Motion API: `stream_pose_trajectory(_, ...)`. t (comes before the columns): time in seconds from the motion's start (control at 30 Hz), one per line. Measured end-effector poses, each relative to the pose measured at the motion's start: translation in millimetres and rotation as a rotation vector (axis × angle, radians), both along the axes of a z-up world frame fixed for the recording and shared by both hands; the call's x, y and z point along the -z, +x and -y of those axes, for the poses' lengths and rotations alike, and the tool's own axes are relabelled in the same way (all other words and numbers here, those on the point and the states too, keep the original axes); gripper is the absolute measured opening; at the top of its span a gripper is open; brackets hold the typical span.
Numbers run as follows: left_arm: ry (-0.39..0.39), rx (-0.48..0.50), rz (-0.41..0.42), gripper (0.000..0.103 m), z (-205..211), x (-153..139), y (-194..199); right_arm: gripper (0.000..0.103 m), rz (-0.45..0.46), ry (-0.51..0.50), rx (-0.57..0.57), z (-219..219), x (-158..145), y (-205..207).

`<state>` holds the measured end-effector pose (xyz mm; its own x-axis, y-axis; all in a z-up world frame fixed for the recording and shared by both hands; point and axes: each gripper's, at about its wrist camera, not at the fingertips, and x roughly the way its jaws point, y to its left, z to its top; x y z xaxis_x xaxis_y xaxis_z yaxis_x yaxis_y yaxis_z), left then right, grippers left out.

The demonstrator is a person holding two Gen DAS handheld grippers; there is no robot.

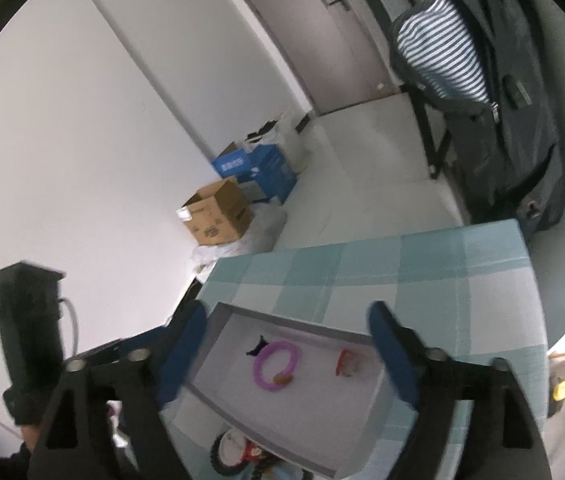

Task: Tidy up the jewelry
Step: 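Carry the pink bangle into the gray box with left tool while right tool drops a red charm there, then grasp the black coiled bracelet with the right tool and lift it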

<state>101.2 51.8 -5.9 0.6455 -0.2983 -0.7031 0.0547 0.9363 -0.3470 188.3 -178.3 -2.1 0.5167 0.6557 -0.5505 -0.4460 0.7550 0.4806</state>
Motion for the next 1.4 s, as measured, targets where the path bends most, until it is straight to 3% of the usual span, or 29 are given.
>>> stream_pose_trajectory(0.17,0.073,-0.012,0.033,0.071,8,-1,-11,0.091,0.043,-0.034,0.021,1,-3,-12)
stream_pose_trajectory(0.3,0.104,-0.007,-0.002,0.072,11,2,-24,0.098,0.084,-0.082,0.046,4,-7,-37)
stream_pose_trajectory(0.5,0.162,-0.080,0.024,0.072,14,-2,-55,0.101,0.144,-0.133,0.018,15,-12,-84)
stream_pose_trajectory(0.7,0.115,-0.136,-0.036,0.072,16,15,-80,0.102,0.058,-0.094,0.045,29,4,-118)
stream_pose_trajectory(0.97,0.085,-0.141,-0.047,0.072,12,21,-94,0.102,0.023,-0.208,-0.076,2,30,-139)
stream_pose_trajectory(1.4,0.124,-0.103,-0.073,0.073,6,43,-95,0.100,-0.120,-0.212,-0.022,-13,68,-102)
